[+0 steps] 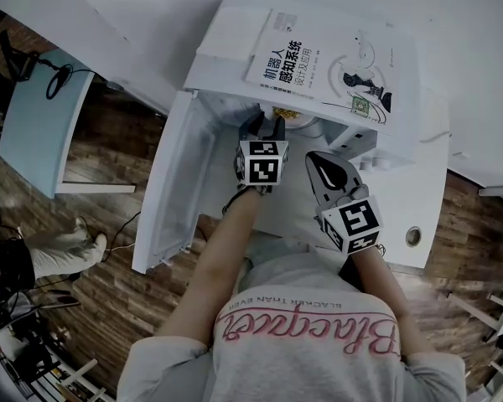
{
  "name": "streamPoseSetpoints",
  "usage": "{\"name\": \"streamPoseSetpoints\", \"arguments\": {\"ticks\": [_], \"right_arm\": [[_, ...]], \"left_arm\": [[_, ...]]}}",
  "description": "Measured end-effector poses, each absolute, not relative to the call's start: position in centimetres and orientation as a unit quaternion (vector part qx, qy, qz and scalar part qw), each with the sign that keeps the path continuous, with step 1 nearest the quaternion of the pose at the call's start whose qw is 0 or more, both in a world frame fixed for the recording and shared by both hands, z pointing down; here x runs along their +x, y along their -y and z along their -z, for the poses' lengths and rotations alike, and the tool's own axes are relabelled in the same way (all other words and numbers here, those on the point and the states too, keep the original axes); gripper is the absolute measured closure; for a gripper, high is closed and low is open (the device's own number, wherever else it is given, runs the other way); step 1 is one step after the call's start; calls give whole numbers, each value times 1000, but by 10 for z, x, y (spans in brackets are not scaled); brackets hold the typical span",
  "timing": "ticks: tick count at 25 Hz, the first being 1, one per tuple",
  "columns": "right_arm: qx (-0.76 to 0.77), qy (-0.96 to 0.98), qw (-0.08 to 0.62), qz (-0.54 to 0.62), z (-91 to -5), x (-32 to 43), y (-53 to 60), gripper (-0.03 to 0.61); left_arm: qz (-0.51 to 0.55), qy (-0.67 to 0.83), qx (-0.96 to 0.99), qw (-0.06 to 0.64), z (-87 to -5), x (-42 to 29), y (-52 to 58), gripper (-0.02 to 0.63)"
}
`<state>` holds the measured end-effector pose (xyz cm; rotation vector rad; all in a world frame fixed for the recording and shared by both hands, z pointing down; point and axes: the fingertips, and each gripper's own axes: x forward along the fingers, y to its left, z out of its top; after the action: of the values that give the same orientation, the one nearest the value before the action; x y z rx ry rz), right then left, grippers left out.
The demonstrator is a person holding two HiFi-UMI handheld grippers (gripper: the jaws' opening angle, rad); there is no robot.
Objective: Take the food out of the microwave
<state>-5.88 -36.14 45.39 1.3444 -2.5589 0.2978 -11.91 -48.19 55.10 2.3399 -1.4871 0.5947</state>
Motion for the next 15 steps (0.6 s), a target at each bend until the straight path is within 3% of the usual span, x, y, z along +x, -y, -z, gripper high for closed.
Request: {"name": "streamPoseSetpoints", "arguments": {"ticks": [10, 15], "right_arm": [[449, 879, 123, -102, -450, -65, 351, 568], [444, 880, 128, -106, -452, -64, 344, 568]], "left_arm": [[-185, 553, 786, 206, -554, -135, 456, 443], [-147, 572, 757, 281, -559, -139, 452, 431]]}}
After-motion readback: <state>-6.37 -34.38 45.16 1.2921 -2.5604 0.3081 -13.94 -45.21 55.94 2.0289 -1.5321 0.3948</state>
